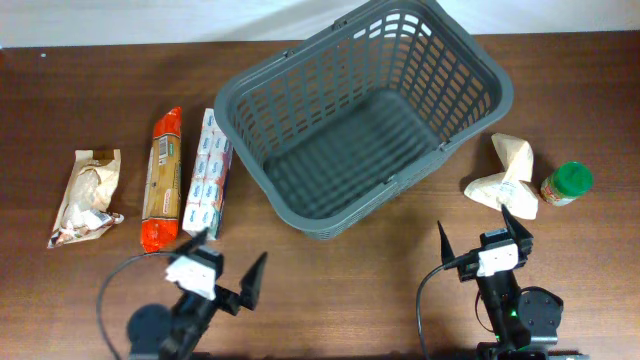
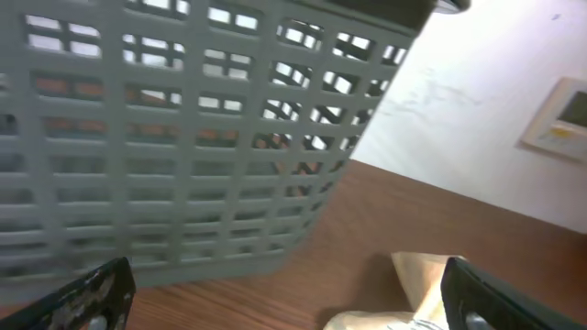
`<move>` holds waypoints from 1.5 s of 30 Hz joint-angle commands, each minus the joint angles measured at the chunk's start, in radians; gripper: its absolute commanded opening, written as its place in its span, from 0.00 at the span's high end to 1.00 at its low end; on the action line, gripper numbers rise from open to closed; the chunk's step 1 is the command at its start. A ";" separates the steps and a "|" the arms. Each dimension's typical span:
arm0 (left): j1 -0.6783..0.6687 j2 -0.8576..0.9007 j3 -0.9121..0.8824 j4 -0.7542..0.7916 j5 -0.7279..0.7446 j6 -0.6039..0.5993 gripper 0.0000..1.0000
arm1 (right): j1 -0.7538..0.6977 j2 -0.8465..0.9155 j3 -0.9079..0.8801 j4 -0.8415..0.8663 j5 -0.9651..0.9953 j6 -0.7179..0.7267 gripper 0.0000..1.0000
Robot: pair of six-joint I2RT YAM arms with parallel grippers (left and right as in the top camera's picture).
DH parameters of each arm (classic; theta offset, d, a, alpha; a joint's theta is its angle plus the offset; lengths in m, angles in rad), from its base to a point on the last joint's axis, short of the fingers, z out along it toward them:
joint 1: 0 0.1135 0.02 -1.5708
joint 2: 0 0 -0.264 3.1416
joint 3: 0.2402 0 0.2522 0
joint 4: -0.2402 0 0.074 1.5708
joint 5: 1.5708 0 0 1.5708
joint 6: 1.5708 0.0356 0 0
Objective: Pack container
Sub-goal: 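Move both grippers to the rim of the gray basket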
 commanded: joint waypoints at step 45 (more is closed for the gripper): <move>-0.066 1.158 1.569 -1.129 0.047 0.192 0.62 | 0.005 1.225 1.940 -1.392 -0.296 0.225 0.19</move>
